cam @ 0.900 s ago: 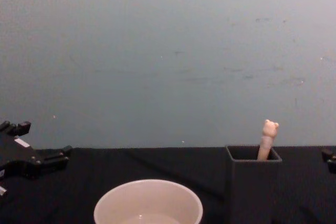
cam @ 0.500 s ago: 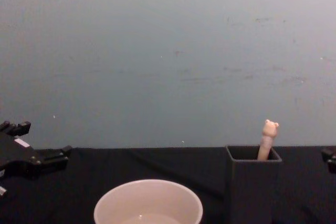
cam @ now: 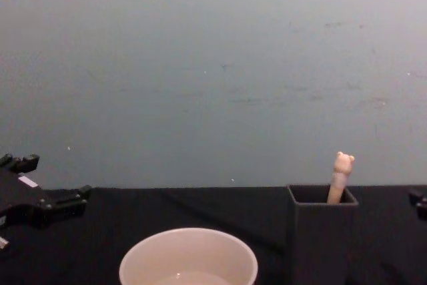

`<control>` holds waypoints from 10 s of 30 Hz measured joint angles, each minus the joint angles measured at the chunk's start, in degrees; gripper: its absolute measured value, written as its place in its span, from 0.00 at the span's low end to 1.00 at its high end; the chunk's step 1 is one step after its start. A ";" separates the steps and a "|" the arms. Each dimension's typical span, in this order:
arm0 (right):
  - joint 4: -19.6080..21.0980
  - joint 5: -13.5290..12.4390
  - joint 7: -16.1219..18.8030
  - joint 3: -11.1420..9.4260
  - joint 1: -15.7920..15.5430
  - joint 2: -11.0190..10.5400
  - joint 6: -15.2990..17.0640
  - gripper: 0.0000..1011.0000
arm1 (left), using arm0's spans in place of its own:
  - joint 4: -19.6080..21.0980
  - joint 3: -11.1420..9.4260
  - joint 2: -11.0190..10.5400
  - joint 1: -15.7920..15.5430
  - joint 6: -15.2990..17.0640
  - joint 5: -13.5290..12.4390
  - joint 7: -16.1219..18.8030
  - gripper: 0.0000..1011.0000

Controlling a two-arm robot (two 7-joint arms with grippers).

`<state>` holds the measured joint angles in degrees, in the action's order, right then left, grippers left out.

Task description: Pick up the stirring spoon with one hand, stir inside the cup, then place it back in its original position.

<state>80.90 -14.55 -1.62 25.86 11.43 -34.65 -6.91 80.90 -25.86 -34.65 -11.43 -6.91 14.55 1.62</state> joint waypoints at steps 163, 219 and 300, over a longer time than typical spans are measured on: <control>6.46 -15.46 31.35 -6.60 0.97 7.26 0.71 0.21 | 0.00 0.00 0.00 0.00 0.00 0.00 0.00 0.99; -8.05 -3.84 43.37 7.12 11.12 13.96 -16.31 0.21 | 0.00 0.00 0.00 0.00 0.00 0.00 0.00 0.99; -11.19 -3.62 41.45 6.41 11.98 16.21 -14.62 0.21 | 0.00 0.00 0.00 0.00 0.00 0.00 0.00 0.99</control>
<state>69.71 -18.17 39.83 32.27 23.42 -18.44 -21.53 80.90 -25.86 -34.65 -11.43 -6.91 14.55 1.62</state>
